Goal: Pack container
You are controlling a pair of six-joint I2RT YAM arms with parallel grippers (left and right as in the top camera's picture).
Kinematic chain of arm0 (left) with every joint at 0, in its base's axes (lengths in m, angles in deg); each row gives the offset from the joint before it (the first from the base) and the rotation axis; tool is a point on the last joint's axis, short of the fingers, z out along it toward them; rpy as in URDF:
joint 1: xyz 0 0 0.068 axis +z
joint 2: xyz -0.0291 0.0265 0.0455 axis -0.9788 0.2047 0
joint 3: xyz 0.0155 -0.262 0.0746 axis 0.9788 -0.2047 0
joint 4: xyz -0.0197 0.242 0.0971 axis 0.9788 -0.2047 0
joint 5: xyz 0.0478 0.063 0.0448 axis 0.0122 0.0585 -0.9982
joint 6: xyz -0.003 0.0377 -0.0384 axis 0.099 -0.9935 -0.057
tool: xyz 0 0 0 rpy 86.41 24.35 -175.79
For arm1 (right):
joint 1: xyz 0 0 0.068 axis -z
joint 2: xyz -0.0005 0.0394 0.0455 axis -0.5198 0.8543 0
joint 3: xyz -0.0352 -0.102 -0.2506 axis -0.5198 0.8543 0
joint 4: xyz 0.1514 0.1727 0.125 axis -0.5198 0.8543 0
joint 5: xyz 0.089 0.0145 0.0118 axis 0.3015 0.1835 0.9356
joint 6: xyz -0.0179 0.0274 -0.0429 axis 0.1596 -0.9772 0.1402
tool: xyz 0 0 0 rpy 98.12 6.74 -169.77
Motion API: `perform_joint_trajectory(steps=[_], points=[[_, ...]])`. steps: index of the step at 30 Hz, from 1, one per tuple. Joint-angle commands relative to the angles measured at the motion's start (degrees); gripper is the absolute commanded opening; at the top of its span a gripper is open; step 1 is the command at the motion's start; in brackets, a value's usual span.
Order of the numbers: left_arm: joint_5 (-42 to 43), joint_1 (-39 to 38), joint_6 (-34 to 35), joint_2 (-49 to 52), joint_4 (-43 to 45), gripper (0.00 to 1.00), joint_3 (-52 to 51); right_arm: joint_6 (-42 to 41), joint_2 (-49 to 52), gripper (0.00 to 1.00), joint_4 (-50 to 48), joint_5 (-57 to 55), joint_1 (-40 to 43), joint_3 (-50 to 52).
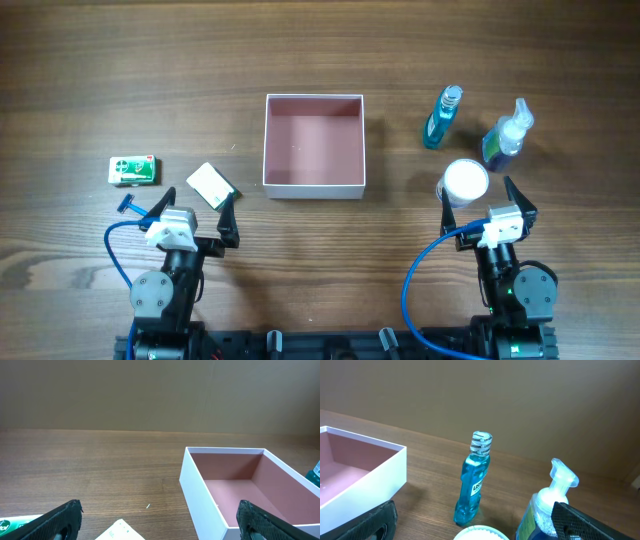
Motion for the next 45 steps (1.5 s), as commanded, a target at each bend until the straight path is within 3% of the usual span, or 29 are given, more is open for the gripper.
perform_joint_trajectory(steps=[1, 35, 45], points=[[-0.5, -0.3, -0.9, -0.3, 0.0, 1.0, -0.5, 0.3, 0.4, 1.0, -0.2, 0.1, 0.2, 0.0], [-0.5, -0.3, -0.7, -0.3, 0.0, 1.0, -0.5, 0.0, 0.4, 1.0, -0.2, 0.1, 0.2, 0.0], [-0.6, -0.3, 0.1, 0.2, 0.0, 1.0, -0.5, -7.7, 0.4, 1.0, -0.1, -1.4, 0.2, 0.0]])
